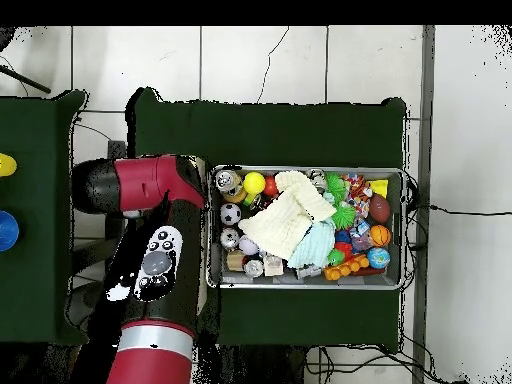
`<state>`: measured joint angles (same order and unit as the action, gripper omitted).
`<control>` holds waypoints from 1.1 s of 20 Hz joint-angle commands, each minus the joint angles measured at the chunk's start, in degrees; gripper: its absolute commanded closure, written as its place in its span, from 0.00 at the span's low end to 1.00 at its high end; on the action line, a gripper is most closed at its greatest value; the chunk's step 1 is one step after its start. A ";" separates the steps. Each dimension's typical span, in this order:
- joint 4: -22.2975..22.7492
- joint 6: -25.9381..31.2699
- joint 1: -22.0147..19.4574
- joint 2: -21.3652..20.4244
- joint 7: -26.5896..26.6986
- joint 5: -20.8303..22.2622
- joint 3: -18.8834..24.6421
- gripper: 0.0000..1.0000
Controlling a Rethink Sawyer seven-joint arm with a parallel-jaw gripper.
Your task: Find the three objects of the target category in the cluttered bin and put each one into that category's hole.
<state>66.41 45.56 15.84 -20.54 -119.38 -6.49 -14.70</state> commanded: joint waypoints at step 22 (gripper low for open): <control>7.85 -5.97 1.62 7.53 -13.00 -2.18 3.97 1.00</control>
<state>66.41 42.14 16.64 -18.71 -119.39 -6.80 -15.70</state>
